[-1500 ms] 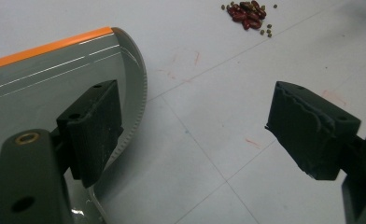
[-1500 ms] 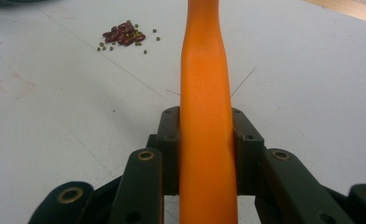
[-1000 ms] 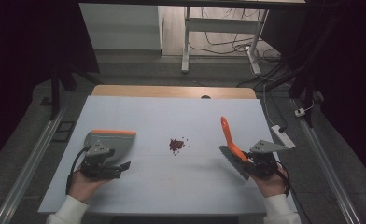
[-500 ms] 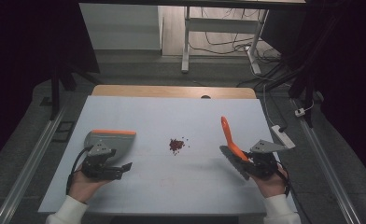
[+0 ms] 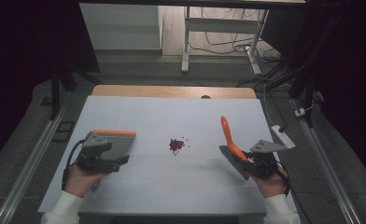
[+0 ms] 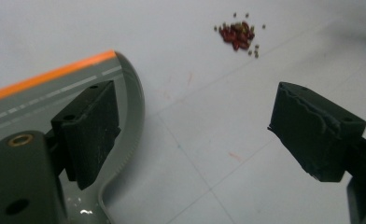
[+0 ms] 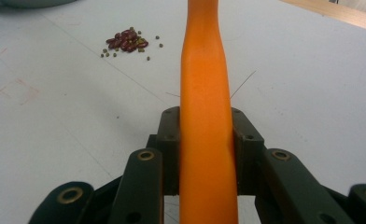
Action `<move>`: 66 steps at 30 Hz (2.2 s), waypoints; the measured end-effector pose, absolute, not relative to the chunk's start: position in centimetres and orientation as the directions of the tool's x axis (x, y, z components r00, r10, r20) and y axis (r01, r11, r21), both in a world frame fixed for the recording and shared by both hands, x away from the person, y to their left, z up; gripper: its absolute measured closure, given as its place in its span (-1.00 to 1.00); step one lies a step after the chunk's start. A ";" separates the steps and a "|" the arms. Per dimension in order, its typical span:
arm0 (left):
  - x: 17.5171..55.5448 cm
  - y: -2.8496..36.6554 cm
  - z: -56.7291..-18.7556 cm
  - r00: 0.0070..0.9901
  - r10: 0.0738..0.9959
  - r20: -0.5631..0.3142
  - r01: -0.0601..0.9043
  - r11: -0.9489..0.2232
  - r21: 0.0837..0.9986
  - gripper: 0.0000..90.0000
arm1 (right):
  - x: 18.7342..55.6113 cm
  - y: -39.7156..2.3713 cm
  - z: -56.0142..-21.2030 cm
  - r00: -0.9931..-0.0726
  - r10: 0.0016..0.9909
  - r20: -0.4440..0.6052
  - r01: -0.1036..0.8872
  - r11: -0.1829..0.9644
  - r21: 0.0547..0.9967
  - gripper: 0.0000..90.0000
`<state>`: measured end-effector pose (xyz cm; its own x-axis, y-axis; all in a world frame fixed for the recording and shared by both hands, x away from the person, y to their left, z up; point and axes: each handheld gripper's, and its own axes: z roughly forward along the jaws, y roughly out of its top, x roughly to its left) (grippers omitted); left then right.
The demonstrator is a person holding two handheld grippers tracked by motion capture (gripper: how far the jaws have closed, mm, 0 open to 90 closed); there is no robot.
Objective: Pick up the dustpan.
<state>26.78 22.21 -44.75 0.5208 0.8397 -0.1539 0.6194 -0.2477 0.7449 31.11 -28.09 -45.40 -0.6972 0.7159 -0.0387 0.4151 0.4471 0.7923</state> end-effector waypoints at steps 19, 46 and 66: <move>26.5 24.3 -44.6 0.409 0.896 -0.174 0.705 -0.189 0.684 -0.63 | 31.0 -28.0 -45.3 -0.694 0.718 -0.042 0.414 0.447 0.793 0.56; 27.0 26.7 -48.5 0.217 0.955 -0.202 0.863 -0.090 0.497 -0.61 | 31.0 -27.7 -45.6 -0.701 0.712 -0.042 0.417 0.457 0.786 0.56; 27.6 26.7 -50.7 0.191 0.953 -0.236 0.906 -0.078 0.416 -0.55 | 31.0 -27.4 -45.8 -0.704 0.708 -0.049 0.417 0.469 0.779 0.56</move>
<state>27.65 26.72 -50.67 0.1911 0.9527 -0.2365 0.9060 -0.0784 0.4160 31.03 -27.44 -45.83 -0.7043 0.7082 -0.0491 0.4171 0.4688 0.7786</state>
